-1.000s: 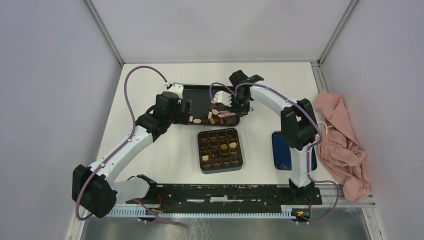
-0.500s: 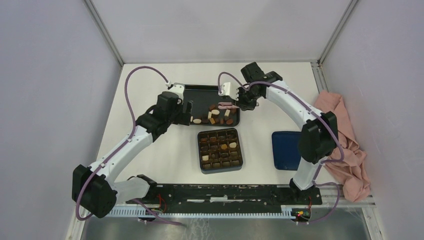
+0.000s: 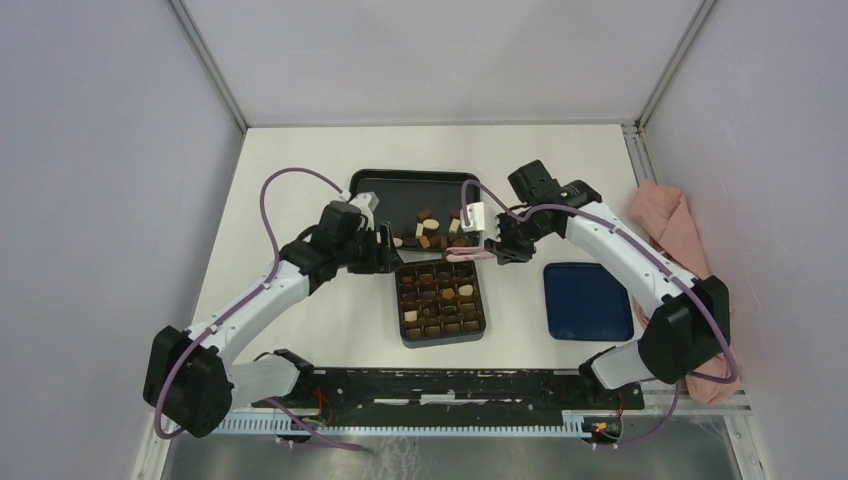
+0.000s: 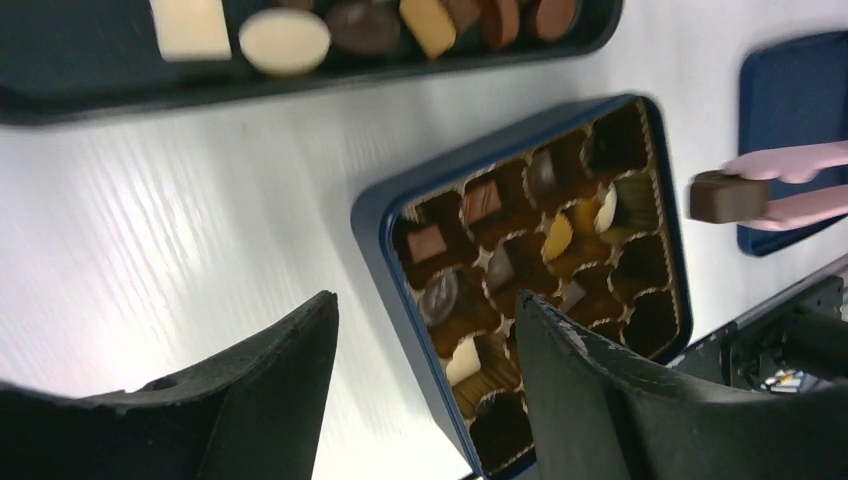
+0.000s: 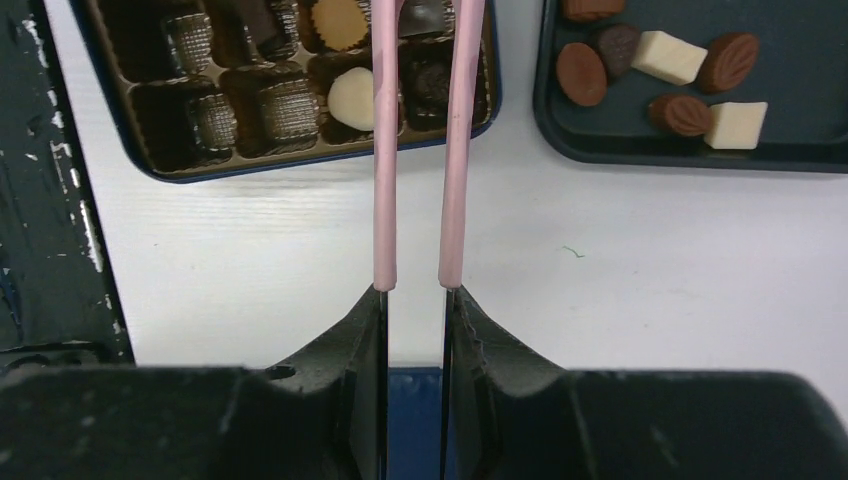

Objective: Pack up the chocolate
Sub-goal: Place the fake chocolate in the packing box.

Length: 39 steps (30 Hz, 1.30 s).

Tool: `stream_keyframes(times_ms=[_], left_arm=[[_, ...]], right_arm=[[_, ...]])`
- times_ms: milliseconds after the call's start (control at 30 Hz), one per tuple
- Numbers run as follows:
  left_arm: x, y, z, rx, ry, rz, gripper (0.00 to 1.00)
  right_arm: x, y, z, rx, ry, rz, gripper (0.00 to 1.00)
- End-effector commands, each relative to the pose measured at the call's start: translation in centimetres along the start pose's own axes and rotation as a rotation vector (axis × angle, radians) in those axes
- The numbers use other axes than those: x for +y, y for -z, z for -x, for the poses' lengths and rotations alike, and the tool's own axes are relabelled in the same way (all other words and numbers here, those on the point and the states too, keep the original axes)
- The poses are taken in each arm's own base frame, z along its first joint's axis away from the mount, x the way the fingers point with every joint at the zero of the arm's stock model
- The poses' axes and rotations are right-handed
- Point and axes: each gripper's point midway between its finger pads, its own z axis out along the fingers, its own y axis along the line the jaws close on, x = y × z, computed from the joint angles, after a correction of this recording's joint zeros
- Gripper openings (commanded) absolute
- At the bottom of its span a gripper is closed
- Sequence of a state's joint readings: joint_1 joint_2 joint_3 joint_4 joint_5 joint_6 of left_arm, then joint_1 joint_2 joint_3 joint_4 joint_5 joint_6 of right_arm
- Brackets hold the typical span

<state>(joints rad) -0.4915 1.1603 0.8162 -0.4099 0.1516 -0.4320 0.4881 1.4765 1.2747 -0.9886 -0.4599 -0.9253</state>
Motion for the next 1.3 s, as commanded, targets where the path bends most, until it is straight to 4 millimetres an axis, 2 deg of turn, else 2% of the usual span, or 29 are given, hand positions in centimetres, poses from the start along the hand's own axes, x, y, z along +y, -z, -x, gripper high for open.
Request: stream_keyframes(times_ms=[0, 67, 200, 333, 733, 867, 1067, 1267], left_arm=[[-1.2, -0.3, -2.5, 0.064, 0.136, -0.036, 0.7], [-1.3, -0.6, -3.0, 0.074, 0.127, -0.021, 0.69], [-2.1, -0.7, -2.6, 0.052, 0.103, -0.034, 0.69], [-2.0, -0.9, -2.3, 0.047, 0.079, -0.027, 0.69], [-1.3, 0.1, 0.7, -0.052, -0.046, 0.031, 0.7], [-1.3, 0.3, 1.3, -0.066, -0.069, 0.041, 0.71], [-1.2, 0.4, 2.2, -0.08, -0.097, 0.057, 0.71], [-1.4, 0.6, 2.6, -0.089, -0.112, 0.054, 0.71]], right_arm=[[1.7, 0.9, 0.7, -0.059, 0.037, 0.009, 0.03], [2.7, 1.0, 0.1, -0.047, 0.046, 0.024, 0.03], [4.7, 0.9, -1.6, 0.007, 0.069, 0.058, 0.03], [6.4, 0.4, -3.0, 0.058, 0.089, 0.083, 0.04], [6.7, -0.9, -5.6, 0.176, 0.099, 0.055, 0.07], [6.8, -1.2, -5.8, 0.181, 0.101, 0.062, 0.16], [6.6, -1.3, -5.5, 0.178, 0.108, 0.054, 0.36], [6.6, -1.1, -5.0, 0.157, 0.109, 0.057, 0.42]])
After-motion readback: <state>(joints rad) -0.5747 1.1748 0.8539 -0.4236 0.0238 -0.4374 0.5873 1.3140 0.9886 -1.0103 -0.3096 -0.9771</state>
